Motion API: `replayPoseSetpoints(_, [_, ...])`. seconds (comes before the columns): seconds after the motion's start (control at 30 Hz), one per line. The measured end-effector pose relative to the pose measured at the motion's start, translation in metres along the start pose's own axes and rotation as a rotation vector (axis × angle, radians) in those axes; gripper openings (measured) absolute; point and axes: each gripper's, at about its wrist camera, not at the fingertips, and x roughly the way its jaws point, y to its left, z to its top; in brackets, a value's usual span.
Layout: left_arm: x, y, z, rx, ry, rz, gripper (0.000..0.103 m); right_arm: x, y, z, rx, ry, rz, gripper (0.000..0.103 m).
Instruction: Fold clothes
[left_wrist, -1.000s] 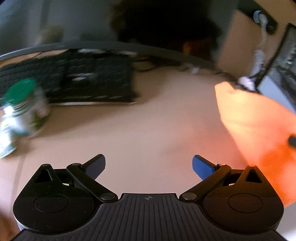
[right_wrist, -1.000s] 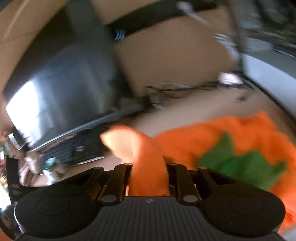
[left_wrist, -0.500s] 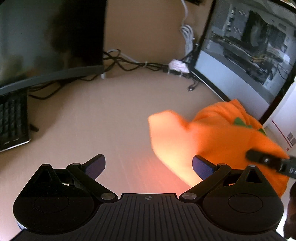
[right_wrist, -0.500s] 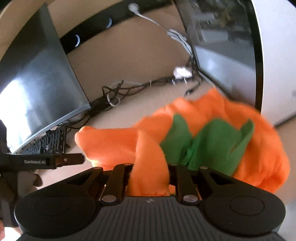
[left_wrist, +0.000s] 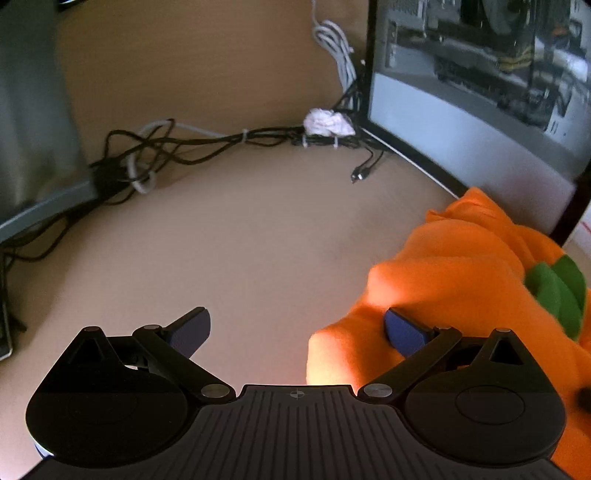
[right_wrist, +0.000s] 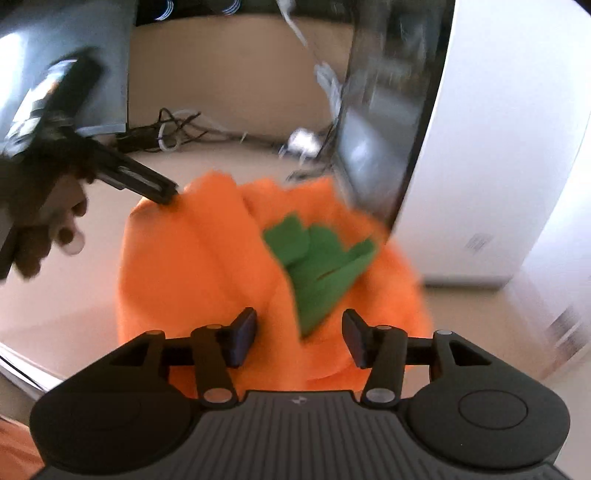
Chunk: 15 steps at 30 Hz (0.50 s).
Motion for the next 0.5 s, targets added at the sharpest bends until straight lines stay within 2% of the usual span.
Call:
replayPoseSetpoints(0.03, [0.004,-0.004,0.002,0.009,0.005,0.002,0.103,-0.009,0.001,0.003,-0.038,-0.036,-0.009,0.055])
replayPoseSetpoints(0.13, [0.014,-0.01,0.006,0.022,0.021,0.003,0.102,-0.021,0.015,0.012,-0.107,-0.102,0.102,0.072])
replayPoseSetpoints(0.23, [0.018,-0.008,0.007,-0.002,0.038,-0.006,0.103,-0.003,0.048,0.013,-0.186,-0.066,0.202,0.072])
replayPoseSetpoints(0.27, [0.018,-0.006,0.007,-0.01,0.04,-0.01,0.103,0.005,0.059,0.012,-0.22,-0.049,0.21,0.072])
replayPoseSetpoints(0.4, [0.0,0.015,-0.002,-0.077,0.03,-0.026,0.102,0.046,0.086,0.0,-0.365,0.016,0.108,0.075])
replayPoseSetpoints(0.47, [-0.017,0.038,-0.01,-0.142,0.021,-0.04,0.102,0.055,0.079,0.002,-0.322,0.043,0.137,0.072])
replayPoseSetpoints(0.5, [-0.025,0.049,-0.014,-0.174,0.019,-0.043,0.102,0.058,0.075,0.007,-0.265,0.066,0.182,0.063])
